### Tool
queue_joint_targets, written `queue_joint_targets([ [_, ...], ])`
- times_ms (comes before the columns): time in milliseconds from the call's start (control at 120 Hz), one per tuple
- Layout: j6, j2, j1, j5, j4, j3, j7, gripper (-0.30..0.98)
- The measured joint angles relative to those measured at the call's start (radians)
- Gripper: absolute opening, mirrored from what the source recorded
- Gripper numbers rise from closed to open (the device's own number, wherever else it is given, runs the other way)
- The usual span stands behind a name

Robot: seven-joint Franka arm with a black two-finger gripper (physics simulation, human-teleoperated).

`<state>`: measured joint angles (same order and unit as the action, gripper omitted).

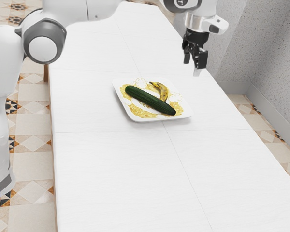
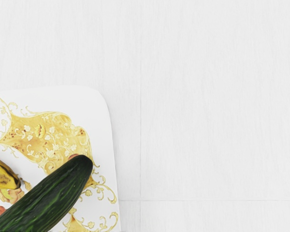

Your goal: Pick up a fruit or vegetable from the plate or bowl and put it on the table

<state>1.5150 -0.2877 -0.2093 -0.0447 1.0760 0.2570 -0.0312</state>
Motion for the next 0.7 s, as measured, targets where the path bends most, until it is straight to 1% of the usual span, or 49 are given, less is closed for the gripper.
queue_joint_targets([
  [183, -0.012, -0.001, -0.001, -0.005, -0.006, 0.002, -0.017, 0.69],
  [317, -0.016, -0.002, -0.001, -0.009, -0.004, -0.014, -0.009, 0.69],
  [433, -0.019, -0.015, -0.003, -0.008, 0.002, -0.044, 0.032, 0.69],
  [575, -0.021, -0.019, -0.002, -0.008, 0.019, -0.087, 0.12, 0.69],
  [700, -0.02, -0.053, 0.001, -0.007, 0.026, -0.099, 0.193, 0.69],
])
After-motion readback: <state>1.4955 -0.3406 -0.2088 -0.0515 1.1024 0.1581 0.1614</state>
